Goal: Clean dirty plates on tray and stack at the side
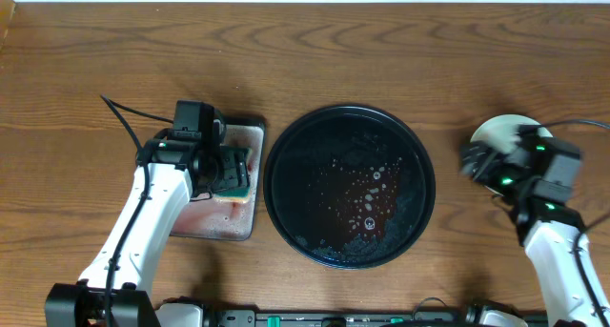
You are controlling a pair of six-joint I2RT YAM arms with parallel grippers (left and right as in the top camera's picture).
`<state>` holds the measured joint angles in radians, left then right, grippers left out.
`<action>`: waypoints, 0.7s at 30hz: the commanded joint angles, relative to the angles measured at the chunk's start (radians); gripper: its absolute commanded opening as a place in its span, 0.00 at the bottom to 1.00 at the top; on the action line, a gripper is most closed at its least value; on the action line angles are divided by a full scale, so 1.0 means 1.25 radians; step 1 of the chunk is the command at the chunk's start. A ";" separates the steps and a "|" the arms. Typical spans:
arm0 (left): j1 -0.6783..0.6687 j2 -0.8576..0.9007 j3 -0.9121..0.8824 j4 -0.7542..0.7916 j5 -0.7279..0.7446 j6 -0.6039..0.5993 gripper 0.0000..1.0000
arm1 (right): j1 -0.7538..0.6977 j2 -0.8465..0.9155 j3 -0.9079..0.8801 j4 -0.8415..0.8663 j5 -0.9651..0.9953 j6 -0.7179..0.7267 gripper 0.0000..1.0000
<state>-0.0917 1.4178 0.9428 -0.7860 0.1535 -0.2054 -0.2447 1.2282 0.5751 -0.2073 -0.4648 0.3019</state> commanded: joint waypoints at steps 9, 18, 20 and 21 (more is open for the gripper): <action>0.010 -0.029 0.098 -0.214 -0.013 -0.049 0.80 | 0.276 0.002 0.246 -0.467 0.241 -0.175 0.99; 0.009 -0.452 -0.113 -0.135 -0.042 -0.022 0.80 | 0.356 -0.240 0.166 -0.478 0.304 -0.156 0.99; 0.009 -0.563 -0.153 -0.107 -0.043 -0.012 0.81 | 0.375 -0.326 0.127 -0.445 0.315 -0.155 0.99; 0.010 -0.626 -0.173 -0.098 -0.050 -0.012 0.80 | 0.381 -0.377 0.107 -0.432 0.319 -0.151 0.99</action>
<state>-0.0849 0.8314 0.7967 -0.9340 0.1242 -0.2501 0.1967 0.9142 0.7799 -0.7807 -0.1047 0.1169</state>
